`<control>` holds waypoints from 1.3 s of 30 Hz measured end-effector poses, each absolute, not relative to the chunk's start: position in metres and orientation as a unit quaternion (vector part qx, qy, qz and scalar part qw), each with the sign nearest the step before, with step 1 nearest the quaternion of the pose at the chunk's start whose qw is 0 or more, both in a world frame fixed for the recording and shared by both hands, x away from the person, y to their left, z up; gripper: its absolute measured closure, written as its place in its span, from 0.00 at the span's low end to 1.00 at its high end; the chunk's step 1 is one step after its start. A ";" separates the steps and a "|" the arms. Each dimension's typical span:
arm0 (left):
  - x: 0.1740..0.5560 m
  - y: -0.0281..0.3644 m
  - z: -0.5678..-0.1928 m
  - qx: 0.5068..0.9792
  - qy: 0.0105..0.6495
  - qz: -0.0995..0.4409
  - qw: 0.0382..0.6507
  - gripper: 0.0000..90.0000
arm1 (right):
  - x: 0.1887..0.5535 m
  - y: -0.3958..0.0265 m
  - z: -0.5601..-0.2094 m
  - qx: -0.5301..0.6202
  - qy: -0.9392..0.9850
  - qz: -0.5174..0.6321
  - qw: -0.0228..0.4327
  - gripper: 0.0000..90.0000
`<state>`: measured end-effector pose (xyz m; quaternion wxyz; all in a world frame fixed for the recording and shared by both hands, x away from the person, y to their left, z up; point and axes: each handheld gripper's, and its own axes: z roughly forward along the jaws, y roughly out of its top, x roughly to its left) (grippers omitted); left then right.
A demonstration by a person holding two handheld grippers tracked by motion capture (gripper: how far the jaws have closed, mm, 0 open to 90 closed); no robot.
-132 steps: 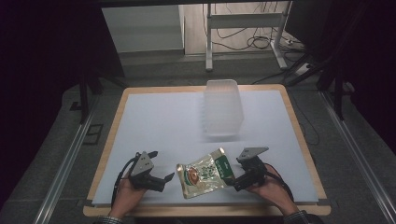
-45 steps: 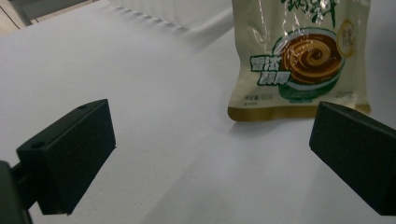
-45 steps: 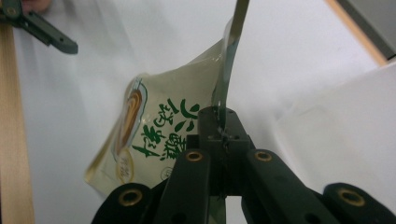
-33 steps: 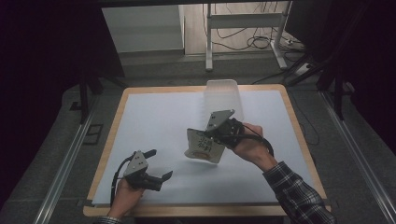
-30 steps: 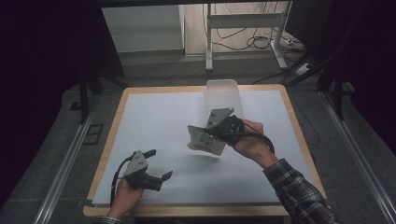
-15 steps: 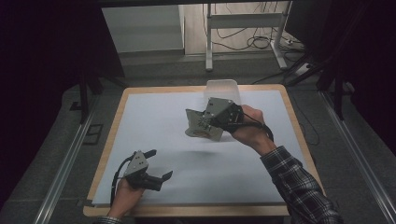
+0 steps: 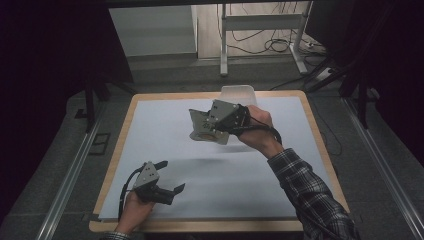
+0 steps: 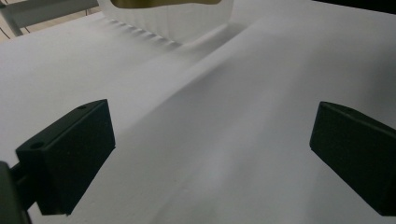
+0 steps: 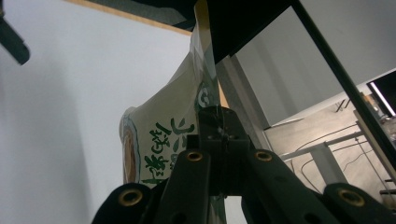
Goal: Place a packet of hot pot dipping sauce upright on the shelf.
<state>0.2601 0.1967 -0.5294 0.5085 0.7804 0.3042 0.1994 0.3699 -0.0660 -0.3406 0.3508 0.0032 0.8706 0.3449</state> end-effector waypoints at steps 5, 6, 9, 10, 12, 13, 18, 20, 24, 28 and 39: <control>0.260 0.197 -0.529 0.780 0.305 0.201 0.508 0.00 | 0.378 -0.061 -0.337 0.005 0.864 0.351 0.361 0.99; 0.260 0.197 -0.530 0.780 0.305 0.201 0.508 0.00 | 0.380 -0.060 -0.337 0.003 0.862 0.353 0.363 0.99; 0.260 0.197 -0.530 0.780 0.306 0.199 0.508 0.00 | 0.386 -0.057 -0.335 0.007 0.859 0.356 0.367 0.99; 0.260 0.197 -0.530 0.780 0.306 0.199 0.508 0.00 | 0.388 -0.056 -0.335 0.008 0.859 0.357 0.368 0.99; 0.260 0.197 -0.530 0.780 0.306 0.199 0.509 0.00 | 0.393 -0.054 -0.334 0.010 0.857 0.356 0.371 0.99; 0.260 0.197 -0.530 0.780 0.306 0.199 0.509 0.00 | 0.395 -0.053 -0.334 0.009 0.856 0.357 0.373 0.99; 0.260 0.197 -0.530 0.780 0.306 0.199 0.508 0.00 | 0.407 -0.050 -0.334 0.013 0.855 0.354 0.379 0.99; 0.260 0.197 -0.530 0.780 0.306 0.198 0.510 0.00 | 0.413 -0.049 -0.335 0.015 0.855 0.355 0.379 0.99; 0.260 0.197 -0.530 0.780 0.306 0.197 0.509 0.00 | 0.422 -0.048 -0.338 0.019 0.854 0.352 0.382 0.99; 0.260 0.197 -0.530 0.781 0.305 0.198 0.508 0.00 | 0.431 -0.047 -0.344 0.021 0.854 0.350 0.385 0.99; 0.260 0.198 -0.530 0.780 0.305 0.197 0.509 0.00 | 0.448 -0.054 -0.359 0.025 0.861 0.339 0.379 0.99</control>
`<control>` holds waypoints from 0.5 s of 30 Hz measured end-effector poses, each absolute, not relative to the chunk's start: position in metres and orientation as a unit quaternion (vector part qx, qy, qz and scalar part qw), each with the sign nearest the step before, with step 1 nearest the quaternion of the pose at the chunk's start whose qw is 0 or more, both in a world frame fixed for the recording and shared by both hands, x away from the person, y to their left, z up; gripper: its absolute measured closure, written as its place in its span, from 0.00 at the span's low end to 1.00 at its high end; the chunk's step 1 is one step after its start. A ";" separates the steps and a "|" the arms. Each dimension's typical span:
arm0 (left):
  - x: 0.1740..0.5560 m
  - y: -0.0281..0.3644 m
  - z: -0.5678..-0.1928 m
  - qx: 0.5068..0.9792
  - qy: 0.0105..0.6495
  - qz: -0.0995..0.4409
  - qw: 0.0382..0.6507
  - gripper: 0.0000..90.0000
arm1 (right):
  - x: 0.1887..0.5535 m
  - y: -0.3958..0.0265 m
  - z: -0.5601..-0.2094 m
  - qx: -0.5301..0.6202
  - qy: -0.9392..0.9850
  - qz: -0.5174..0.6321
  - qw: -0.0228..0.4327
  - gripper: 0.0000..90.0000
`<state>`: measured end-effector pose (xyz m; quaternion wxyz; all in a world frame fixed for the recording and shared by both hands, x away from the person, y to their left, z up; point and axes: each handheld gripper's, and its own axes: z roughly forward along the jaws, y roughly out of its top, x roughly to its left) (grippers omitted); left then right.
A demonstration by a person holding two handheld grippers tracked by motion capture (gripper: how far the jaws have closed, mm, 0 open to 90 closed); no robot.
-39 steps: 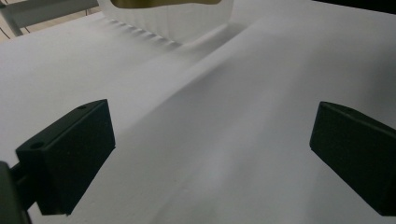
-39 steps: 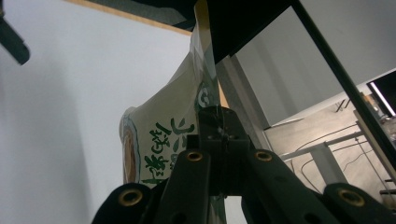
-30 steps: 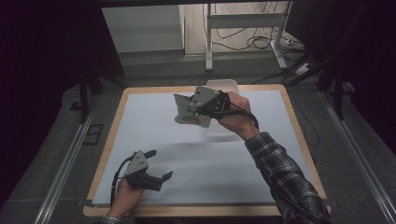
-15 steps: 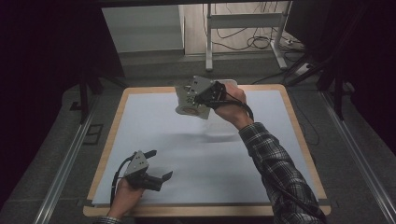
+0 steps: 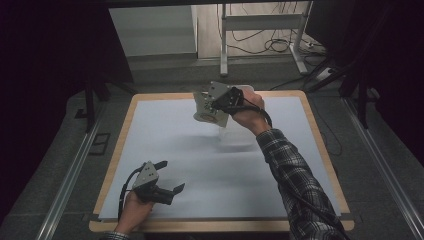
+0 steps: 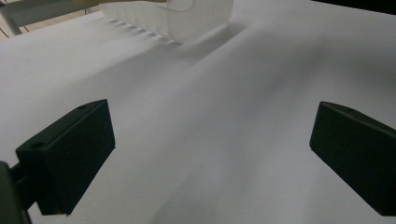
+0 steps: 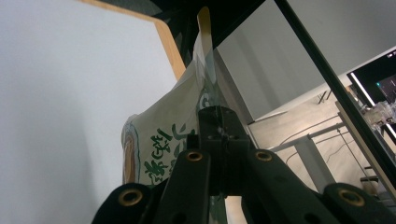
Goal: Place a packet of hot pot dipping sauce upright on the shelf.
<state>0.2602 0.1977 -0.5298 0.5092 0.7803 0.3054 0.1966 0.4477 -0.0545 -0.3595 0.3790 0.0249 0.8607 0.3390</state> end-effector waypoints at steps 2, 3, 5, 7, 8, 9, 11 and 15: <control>0.260 0.197 -0.530 0.780 0.305 0.196 0.509 0.00 | 0.448 -0.059 -0.362 0.027 0.862 0.335 0.379 0.99; 0.260 0.197 -0.530 0.780 0.305 0.196 0.509 0.00 | 0.449 -0.062 -0.362 0.027 0.863 0.334 0.379 0.99; 0.260 0.197 -0.530 0.781 0.305 0.196 0.508 0.00 | 0.449 -0.068 -0.364 0.030 0.863 0.334 0.378 0.99; 0.261 0.197 -0.530 0.782 0.305 0.196 0.507 0.00 | 0.448 -0.074 -0.364 0.033 0.864 0.332 0.377 0.99; 0.261 0.197 -0.530 0.782 0.305 0.196 0.507 0.00 | 0.448 -0.074 -0.364 0.033 0.864 0.332 0.377 0.99; 0.261 0.197 -0.530 0.782 0.305 0.196 0.507 0.00 | 0.449 -0.083 -0.365 0.040 0.865 0.333 0.375 0.99; 0.261 0.197 -0.530 0.782 0.305 0.196 0.506 0.00 | 0.449 -0.089 -0.365 0.043 0.864 0.336 0.373 0.99; 0.261 0.196 -0.530 0.783 0.305 0.197 0.506 0.00 | 0.447 -0.102 -0.365 0.050 0.866 0.334 0.370 0.99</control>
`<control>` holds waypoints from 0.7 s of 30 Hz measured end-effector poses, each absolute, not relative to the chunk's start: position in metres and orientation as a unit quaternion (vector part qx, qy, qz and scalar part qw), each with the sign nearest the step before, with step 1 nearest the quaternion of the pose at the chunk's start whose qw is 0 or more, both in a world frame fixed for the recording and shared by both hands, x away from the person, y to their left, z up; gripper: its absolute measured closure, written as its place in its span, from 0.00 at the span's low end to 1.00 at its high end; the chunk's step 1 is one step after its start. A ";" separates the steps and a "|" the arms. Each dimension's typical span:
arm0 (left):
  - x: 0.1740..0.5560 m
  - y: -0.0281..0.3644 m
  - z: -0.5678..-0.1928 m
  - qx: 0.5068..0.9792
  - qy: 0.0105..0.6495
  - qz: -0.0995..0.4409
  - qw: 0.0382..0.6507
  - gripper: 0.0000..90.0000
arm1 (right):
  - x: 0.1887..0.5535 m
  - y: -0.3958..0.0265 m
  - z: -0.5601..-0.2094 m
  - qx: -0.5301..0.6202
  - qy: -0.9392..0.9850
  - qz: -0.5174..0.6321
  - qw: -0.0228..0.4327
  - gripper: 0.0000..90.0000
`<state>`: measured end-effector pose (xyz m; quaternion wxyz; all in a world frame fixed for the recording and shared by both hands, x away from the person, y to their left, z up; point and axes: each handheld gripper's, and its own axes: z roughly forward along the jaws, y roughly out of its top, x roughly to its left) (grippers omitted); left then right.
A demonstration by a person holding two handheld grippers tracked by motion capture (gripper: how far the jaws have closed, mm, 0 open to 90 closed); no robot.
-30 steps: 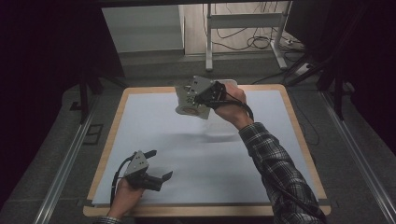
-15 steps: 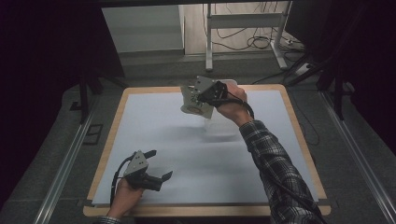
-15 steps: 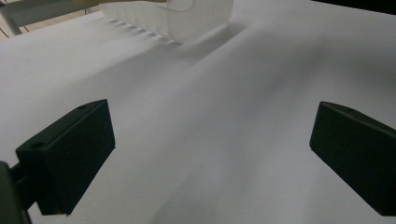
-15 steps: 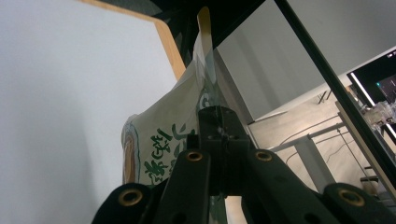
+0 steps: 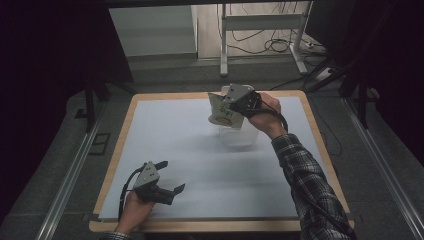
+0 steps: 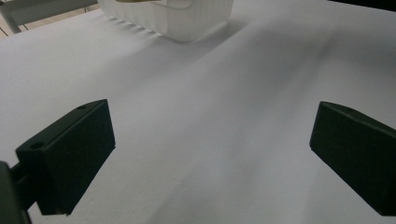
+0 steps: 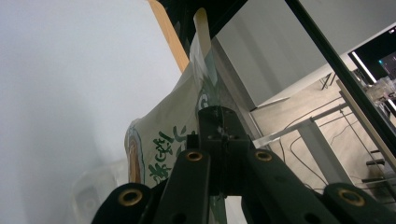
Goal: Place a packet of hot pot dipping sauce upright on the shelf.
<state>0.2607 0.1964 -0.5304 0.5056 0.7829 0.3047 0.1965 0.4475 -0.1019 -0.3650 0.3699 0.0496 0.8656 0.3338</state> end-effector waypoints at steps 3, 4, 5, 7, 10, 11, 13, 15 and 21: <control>0.261 0.196 -0.530 0.783 0.305 0.196 0.505 0.00 | 0.446 -0.112 -0.365 0.051 0.867 0.330 0.370 0.99; 0.261 0.196 -0.531 0.783 0.305 0.196 0.505 0.00 | 0.446 -0.115 -0.365 0.052 0.867 0.328 0.371 0.99; 0.261 0.196 -0.531 0.784 0.305 0.196 0.505 0.00 | 0.445 -0.118 -0.365 0.055 0.868 0.325 0.372 0.99; 0.261 0.196 -0.531 0.784 0.306 0.196 0.504 0.00 | 0.445 -0.125 -0.364 0.059 0.869 0.323 0.371 0.99; 0.261 0.196 -0.531 0.784 0.305 0.196 0.503 0.00 | 0.445 -0.133 -0.364 0.061 0.871 0.318 0.369 0.99; 0.261 0.196 -0.531 0.784 0.305 0.196 0.503 0.00 | 0.444 -0.135 -0.364 0.061 0.872 0.316 0.368 0.99; 0.261 0.196 -0.531 0.784 0.306 0.196 0.503 0.00 | 0.444 -0.139 -0.365 0.062 0.876 0.309 0.366 0.99; 0.261 0.196 -0.531 0.783 0.307 0.195 0.505 0.00 | 0.445 -0.144 -0.366 0.064 0.878 0.304 0.364 0.99; 0.261 0.195 -0.531 0.784 0.307 0.195 0.503 0.00 | 0.448 -0.150 -0.372 0.070 0.883 0.293 0.359 0.99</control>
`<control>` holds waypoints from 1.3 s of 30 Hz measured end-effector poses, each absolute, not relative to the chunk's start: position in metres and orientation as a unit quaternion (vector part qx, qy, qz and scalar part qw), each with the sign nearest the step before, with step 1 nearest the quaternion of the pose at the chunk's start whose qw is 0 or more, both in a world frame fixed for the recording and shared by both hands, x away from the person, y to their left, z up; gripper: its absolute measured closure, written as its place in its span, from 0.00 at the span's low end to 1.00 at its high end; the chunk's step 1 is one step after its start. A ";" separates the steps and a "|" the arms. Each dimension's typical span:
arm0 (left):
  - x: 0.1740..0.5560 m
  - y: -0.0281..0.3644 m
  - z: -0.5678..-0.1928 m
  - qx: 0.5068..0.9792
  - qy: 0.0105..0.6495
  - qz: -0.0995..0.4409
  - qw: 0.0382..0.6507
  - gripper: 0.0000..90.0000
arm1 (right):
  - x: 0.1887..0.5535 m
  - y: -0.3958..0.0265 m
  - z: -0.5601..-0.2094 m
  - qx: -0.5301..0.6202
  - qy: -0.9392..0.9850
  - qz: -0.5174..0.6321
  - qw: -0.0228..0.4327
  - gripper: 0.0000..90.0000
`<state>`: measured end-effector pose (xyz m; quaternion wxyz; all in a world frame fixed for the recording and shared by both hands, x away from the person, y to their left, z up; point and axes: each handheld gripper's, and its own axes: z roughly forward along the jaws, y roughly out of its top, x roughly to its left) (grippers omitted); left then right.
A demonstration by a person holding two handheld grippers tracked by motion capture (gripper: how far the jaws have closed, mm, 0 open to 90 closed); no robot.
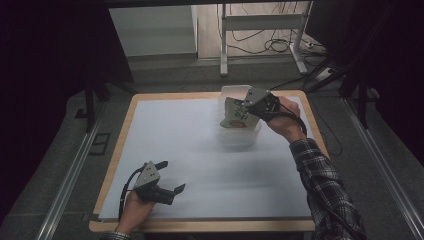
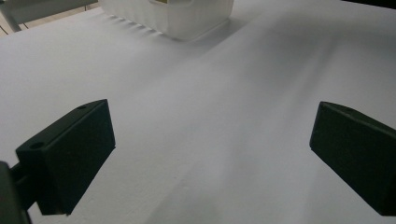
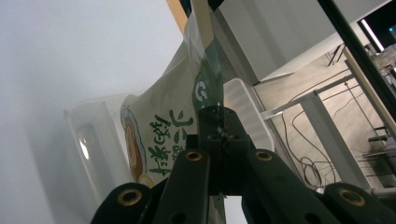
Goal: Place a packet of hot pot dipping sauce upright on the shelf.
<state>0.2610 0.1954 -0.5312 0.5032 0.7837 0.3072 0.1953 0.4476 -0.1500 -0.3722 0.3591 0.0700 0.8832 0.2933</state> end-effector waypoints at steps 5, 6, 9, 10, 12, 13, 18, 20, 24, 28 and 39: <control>0.261 0.195 -0.531 0.784 0.308 0.196 0.502 0.00 | 0.450 -0.147 -0.377 0.072 0.888 0.285 0.354 0.99; 0.261 0.195 -0.531 0.784 0.308 0.196 0.503 0.00 | 0.450 -0.146 -0.378 0.072 0.889 0.282 0.353 0.99; 0.261 0.195 -0.531 0.784 0.307 0.196 0.502 0.00 | 0.452 -0.143 -0.383 0.069 0.894 0.273 0.348 0.98; 0.261 0.195 -0.531 0.784 0.307 0.196 0.502 0.00 | 0.452 -0.142 -0.385 0.069 0.896 0.269 0.346 0.98; 0.261 0.195 -0.531 0.784 0.307 0.197 0.502 0.00 | 0.454 -0.139 -0.392 0.063 0.900 0.257 0.346 0.97; 0.261 0.195 -0.531 0.784 0.307 0.197 0.502 0.00 | 0.454 -0.138 -0.395 0.065 0.900 0.261 0.345 0.97; 0.261 0.195 -0.531 0.784 0.307 0.197 0.502 0.00 | 0.455 -0.134 -0.397 0.080 0.895 0.275 0.341 0.94; 0.261 0.195 -0.531 0.784 0.307 0.197 0.502 0.00 | 0.455 -0.135 -0.395 0.082 0.894 0.276 0.342 0.90; 0.261 0.195 -0.532 0.785 0.306 0.198 0.500 0.00 | 0.453 -0.138 -0.394 0.092 0.889 0.286 0.347 0.84; 0.261 0.195 -0.531 0.787 0.307 0.198 0.498 0.00 | 0.451 -0.139 -0.391 0.096 0.883 0.295 0.352 0.78; 0.261 0.194 -0.532 0.788 0.306 0.200 0.496 0.00 | 0.445 -0.142 -0.389 0.110 0.879 0.304 0.350 0.61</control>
